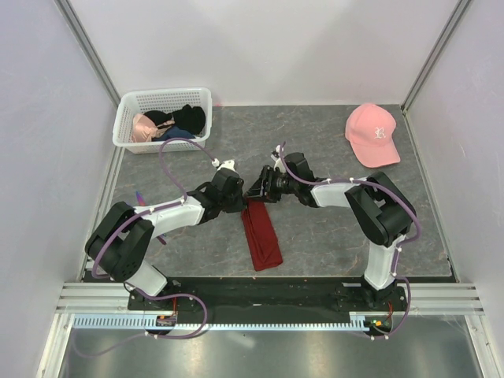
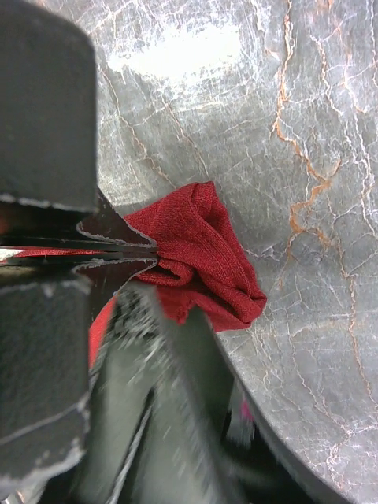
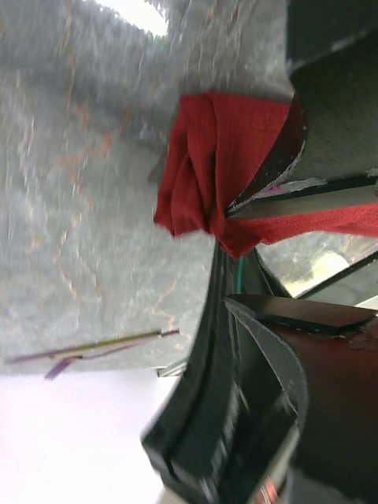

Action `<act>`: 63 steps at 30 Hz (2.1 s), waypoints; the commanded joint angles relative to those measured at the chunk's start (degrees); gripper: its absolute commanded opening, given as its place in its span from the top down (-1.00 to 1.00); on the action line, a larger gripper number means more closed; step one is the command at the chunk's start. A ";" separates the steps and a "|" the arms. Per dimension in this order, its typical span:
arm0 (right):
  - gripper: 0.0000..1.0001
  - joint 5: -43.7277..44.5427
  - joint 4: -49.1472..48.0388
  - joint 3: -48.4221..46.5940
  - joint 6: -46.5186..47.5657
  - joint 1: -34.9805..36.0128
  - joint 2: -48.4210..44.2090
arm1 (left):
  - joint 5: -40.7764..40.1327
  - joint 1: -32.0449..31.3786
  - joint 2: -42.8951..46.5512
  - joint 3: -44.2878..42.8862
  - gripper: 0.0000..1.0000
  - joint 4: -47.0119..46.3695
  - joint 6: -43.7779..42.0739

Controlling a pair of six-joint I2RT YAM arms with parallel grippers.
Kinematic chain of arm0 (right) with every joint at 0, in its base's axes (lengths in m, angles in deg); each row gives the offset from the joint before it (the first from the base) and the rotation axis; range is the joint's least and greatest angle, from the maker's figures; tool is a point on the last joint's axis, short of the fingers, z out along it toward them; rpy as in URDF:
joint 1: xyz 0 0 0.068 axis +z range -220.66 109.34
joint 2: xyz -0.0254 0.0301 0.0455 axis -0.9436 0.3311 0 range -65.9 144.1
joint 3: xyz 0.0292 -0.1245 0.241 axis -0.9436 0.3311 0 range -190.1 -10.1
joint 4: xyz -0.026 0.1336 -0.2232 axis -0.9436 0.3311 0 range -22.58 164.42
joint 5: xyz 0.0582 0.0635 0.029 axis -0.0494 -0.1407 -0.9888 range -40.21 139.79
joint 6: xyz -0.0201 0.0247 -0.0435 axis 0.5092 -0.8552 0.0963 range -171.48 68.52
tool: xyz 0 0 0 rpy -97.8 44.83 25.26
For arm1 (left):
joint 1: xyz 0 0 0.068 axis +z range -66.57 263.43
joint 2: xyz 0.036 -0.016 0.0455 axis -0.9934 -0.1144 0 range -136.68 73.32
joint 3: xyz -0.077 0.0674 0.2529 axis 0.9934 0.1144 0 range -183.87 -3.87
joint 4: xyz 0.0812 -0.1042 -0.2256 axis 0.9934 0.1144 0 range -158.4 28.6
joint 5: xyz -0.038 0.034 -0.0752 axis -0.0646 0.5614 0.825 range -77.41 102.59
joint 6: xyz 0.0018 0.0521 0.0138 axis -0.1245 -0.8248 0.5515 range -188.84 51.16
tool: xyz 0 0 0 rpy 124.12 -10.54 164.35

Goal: Fold the napkin into a case and place the utensils inside
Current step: Stuff the 2/3-rectangle-folded napkin into the folded napkin.

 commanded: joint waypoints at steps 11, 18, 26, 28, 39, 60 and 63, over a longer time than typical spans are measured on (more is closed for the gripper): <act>0.10 -2.23 -3.18 1.18 0.40 0.41 -0.34 | 1.69 0.21 2.44 -0.73 0.96 -0.11 0.35; 0.26 -3.11 -9.08 1.19 -2.50 1.46 7.13 | 2.75 0.91 3.15 0.50 0.96 -1.43 2.37; 0.04 -2.49 -2.87 0.75 2.32 1.28 3.64 | 2.84 2.67 3.85 1.91 0.96 -1.34 2.72; -0.01 -2.40 -1.80 0.66 2.42 1.11 1.87 | 3.10 2.67 3.85 1.99 0.96 -1.43 2.81; -0.28 -0.21 3.74 1.81 4.61 -0.03 -6.13 | 3.45 2.67 4.46 2.70 0.96 -2.92 2.81; 0.93 -1.09 -2.23 -0.04 2.15 0.05 1.52 | 4.16 2.67 4.64 2.70 0.96 -3.45 2.90; 0.92 -0.82 -2.23 0.14 2.15 -0.03 0.81 | 4.33 2.67 4.46 2.78 0.96 -3.54 2.90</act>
